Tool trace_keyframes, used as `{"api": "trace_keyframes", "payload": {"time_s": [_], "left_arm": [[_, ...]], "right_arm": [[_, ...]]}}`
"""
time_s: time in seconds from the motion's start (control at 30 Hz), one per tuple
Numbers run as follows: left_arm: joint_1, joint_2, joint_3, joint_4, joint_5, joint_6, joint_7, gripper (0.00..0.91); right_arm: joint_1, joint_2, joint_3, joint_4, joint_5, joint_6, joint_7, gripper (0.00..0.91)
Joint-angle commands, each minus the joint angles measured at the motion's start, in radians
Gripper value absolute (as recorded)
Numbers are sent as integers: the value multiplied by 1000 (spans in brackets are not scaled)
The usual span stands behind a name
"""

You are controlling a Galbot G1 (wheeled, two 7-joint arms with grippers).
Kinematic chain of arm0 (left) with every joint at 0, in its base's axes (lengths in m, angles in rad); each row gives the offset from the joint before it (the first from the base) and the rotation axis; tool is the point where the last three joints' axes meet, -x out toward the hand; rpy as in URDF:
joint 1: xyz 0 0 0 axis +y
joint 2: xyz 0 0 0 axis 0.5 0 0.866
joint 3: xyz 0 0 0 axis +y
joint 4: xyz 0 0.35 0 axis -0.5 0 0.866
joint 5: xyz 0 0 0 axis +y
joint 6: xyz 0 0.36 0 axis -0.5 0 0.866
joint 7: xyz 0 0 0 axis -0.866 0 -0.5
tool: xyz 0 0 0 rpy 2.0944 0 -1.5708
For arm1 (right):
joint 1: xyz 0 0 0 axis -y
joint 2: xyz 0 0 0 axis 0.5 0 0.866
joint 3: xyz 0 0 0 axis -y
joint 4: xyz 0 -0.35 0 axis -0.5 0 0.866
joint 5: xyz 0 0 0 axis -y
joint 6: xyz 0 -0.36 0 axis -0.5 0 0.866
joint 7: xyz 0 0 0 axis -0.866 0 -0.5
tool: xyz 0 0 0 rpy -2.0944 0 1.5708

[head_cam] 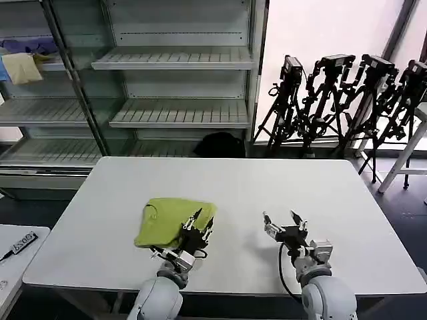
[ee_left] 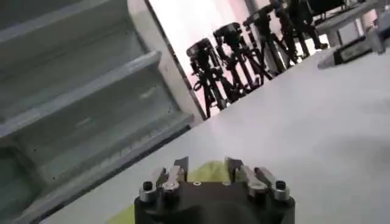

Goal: Fold and organize the clothes.

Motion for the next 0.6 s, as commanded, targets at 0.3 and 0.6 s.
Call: {"api": "trace_keyframes", "payload": {"time_s": [0.3, 0.6], "left_arm": [[-39, 105, -341, -333, -423, 155, -50, 907], [84, 97, -466, -366, -443, 120, -28, 907]], "right_arm": [[76, 17, -330, -77, 378, -48, 227, 907], [122, 40, -376, -160, 442, -49, 298, 907]]}}
